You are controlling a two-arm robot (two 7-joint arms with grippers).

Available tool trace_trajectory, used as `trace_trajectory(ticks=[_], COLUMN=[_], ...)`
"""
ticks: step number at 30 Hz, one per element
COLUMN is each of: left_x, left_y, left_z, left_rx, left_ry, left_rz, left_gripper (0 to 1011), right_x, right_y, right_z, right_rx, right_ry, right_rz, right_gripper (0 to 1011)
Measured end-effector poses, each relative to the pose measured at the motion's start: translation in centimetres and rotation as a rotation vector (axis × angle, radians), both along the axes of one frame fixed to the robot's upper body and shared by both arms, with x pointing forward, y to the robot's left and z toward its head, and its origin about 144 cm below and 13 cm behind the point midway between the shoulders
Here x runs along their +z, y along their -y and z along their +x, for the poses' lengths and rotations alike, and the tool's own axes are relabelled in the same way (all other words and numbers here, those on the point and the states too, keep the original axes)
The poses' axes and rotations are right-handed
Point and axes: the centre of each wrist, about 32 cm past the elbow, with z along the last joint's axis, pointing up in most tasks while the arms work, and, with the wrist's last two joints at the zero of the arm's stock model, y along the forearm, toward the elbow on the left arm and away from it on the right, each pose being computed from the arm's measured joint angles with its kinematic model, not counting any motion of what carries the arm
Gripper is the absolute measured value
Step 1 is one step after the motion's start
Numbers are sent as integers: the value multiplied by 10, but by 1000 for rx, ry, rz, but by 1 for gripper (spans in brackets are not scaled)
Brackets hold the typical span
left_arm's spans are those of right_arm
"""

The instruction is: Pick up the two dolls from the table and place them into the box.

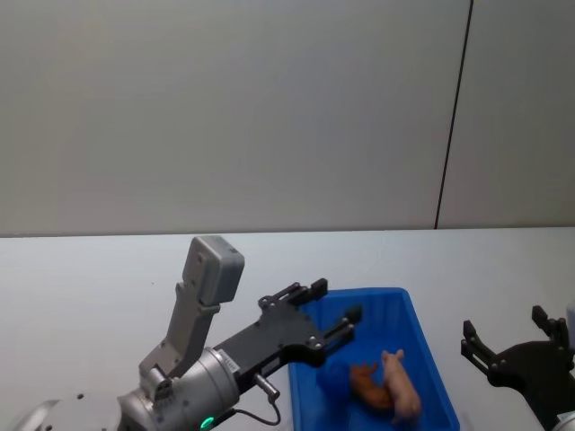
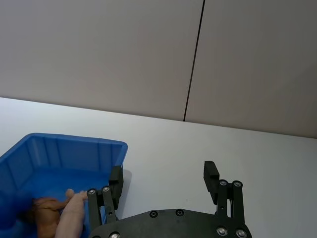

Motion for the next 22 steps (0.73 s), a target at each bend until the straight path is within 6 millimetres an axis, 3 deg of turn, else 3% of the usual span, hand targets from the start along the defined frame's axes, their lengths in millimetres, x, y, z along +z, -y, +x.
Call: trace_trajectory(ticks=[2,14,22], left_x=[1,4,5], left_y=[3,10,12], left_z=[3,8,9], left_rx=[-29,-92,-111], left_ry=[1,6,8], left_rz=[-13,-38,-46], left_gripper=[675,999,1003], right_x=[0,0,0], right_y=[0,0,0], right_z=[0,0,0], right_rx=[0,0,0], right_ry=[0,0,0], right_rz=[0,0,0], right_gripper=[1001,1001,1001])
